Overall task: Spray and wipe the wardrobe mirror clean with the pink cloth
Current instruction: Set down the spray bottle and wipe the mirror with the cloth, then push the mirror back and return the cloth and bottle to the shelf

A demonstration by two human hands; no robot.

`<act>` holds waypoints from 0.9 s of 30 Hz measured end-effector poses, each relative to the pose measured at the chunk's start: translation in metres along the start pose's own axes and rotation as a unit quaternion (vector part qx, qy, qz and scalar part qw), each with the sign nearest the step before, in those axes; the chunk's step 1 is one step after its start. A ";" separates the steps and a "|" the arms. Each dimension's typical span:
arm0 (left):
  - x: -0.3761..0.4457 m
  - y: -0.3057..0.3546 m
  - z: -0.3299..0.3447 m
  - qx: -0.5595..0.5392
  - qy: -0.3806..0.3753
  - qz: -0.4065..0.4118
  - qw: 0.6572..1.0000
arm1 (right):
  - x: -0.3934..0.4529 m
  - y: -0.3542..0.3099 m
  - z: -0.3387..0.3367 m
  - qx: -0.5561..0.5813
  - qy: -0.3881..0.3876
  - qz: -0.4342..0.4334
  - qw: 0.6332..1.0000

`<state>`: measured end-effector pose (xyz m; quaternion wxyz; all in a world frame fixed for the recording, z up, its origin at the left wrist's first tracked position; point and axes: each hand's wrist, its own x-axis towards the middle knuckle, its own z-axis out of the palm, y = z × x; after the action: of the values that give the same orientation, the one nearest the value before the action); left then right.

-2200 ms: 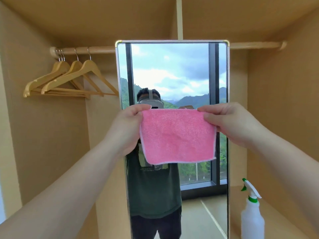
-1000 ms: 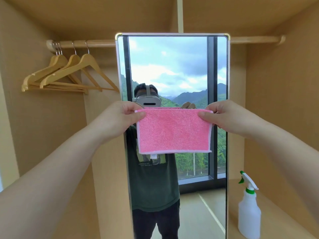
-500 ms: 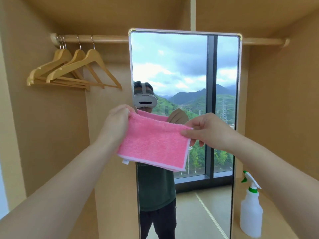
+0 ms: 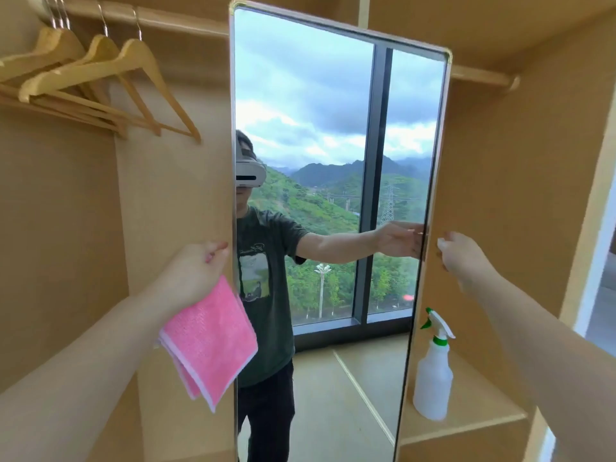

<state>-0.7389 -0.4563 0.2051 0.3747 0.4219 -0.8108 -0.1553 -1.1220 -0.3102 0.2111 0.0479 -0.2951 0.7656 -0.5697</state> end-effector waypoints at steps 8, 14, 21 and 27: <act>-0.002 -0.005 0.006 0.003 -0.008 0.024 1.000 | 0.009 0.014 0.010 0.052 -0.101 -0.028 0.993; 0.000 -0.009 0.005 0.055 -0.016 0.006 0.998 | -0.006 0.024 -0.005 0.066 -0.141 -0.100 0.983; -0.006 -0.061 0.001 0.094 -0.055 -0.044 0.993 | -0.032 0.040 -0.002 0.108 -0.121 -0.127 0.979; 0.004 -0.104 0.018 0.062 -0.070 -0.033 0.995 | -0.070 0.030 -0.007 0.140 -0.075 -0.125 0.979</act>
<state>-0.6948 -0.5229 0.1360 0.2850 0.4589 -0.8288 -0.1458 -1.0794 -0.2633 0.1681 0.0750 -0.4207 0.6293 -0.6492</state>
